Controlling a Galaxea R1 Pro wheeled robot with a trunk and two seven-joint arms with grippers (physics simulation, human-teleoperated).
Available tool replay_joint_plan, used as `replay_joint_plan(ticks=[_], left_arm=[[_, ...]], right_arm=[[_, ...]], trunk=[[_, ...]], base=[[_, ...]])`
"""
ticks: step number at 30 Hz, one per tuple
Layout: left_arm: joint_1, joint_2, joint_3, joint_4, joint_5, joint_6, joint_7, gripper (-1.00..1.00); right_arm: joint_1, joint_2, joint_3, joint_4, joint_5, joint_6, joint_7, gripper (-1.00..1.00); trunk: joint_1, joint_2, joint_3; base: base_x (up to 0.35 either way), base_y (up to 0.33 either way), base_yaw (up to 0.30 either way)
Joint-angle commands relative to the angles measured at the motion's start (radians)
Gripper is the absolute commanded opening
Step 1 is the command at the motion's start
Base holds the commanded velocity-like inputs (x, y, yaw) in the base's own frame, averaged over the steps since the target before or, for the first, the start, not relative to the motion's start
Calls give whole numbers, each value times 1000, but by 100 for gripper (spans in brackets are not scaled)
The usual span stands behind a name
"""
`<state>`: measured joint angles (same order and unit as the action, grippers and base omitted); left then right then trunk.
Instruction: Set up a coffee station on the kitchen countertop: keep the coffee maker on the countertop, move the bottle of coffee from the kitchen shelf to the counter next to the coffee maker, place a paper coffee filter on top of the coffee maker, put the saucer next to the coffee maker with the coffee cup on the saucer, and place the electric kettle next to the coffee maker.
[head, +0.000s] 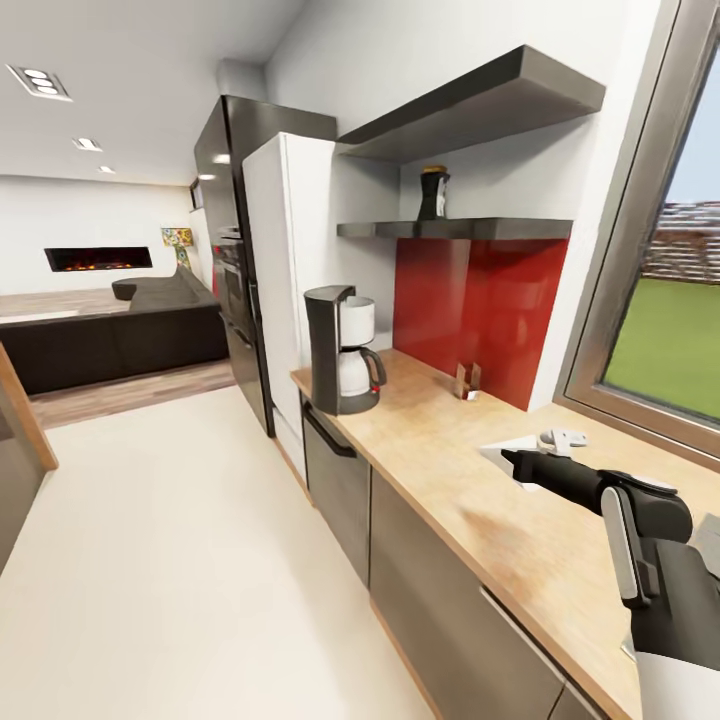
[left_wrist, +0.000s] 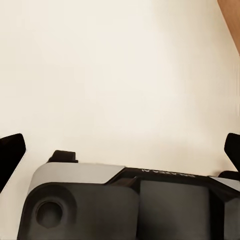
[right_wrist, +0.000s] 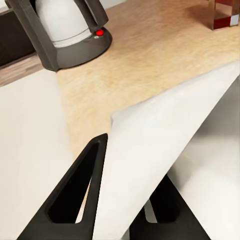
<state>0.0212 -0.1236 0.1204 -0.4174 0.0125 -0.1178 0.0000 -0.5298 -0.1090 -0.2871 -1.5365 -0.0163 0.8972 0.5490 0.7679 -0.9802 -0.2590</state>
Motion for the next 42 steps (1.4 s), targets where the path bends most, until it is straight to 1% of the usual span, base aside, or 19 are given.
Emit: replay_joint_plan(ticks=[1, 18, 24, 31, 42], left_arm=[[0, -1, 3, -1, 1, -1, 0, 100], [0, -1, 4, -1, 2, -2, 0, 100], [0, -1, 4, -1, 2, -2, 0, 100], [0, -1, 4, -1, 2, -2, 0, 100], [0, -1, 4, -2, 3, -2, 0, 100]], right_arm=[[-1, 0, -1, -1, -5, 8, 2, -100], [-1, 0, -1, -1, -5, 8, 2, -100], [-1, 0, -1, -1, -5, 8, 3, -100], [-1, 0, -1, -1, -6, 8, 3, -100], [-1, 0, -1, -1, -6, 8, 3, -100]], trunk=[[0, -1, -1], [0, -1, -1], [0, -1, -1], [0, -1, -1], [0, -1, -1]], base=[[103, 86, -2], [147, 119, 0], [79, 56, 0], [204, 138, 0], [72, 32, 0]])
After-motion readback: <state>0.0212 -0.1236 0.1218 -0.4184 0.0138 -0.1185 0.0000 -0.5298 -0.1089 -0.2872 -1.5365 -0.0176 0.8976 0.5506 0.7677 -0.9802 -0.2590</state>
